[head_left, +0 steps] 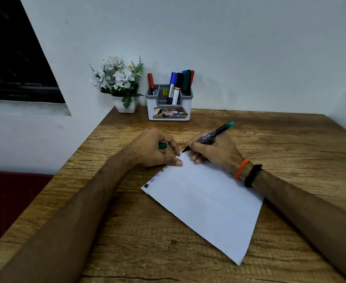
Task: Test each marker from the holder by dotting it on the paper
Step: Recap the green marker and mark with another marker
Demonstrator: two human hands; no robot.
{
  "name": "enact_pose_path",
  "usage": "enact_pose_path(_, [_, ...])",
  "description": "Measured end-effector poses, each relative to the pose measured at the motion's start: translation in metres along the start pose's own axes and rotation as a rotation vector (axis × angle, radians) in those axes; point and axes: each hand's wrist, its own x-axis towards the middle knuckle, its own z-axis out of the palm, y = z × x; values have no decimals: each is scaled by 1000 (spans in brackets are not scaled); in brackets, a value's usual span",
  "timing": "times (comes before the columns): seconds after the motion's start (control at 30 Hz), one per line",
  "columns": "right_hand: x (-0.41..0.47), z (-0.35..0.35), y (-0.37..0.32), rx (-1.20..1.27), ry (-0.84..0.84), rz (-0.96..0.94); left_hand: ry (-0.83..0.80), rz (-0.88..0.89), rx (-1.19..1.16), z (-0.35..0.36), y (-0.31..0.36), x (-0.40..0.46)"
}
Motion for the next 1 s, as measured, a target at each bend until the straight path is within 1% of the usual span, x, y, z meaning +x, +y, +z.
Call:
enact_pose_path(0.13, [-2,1,-2,-7,-5,6,3,2,2,0,1,0])
enact_pose_path(0.27, [-2,1,-3,-1,32,8,15,25,8,0,0,-1])
enact_pose_path(0.4, [-3,1,-2,-32,7,-11,15,19,6,0,0,-1])
enact_pose_path(0.5, [-3,1,-2,-22,49,-5,0,6,6,0,1,-1])
enact_pose_path(0.63, [-5,1,-3,-48,12,-26,4,-5,6,0,-2,1])
enact_pose_path(0.77, [-2,0,-1,-44,54,-20,1,-11,5,1,-1,1])
enact_pose_path(0.9, [-4,1,-2,-43,2,-25,0,-13,0,0,-1,1])
enact_pose_path(1.0, [-3,1,-2,-36,46,-11,-2,-7,10,0,0,1])
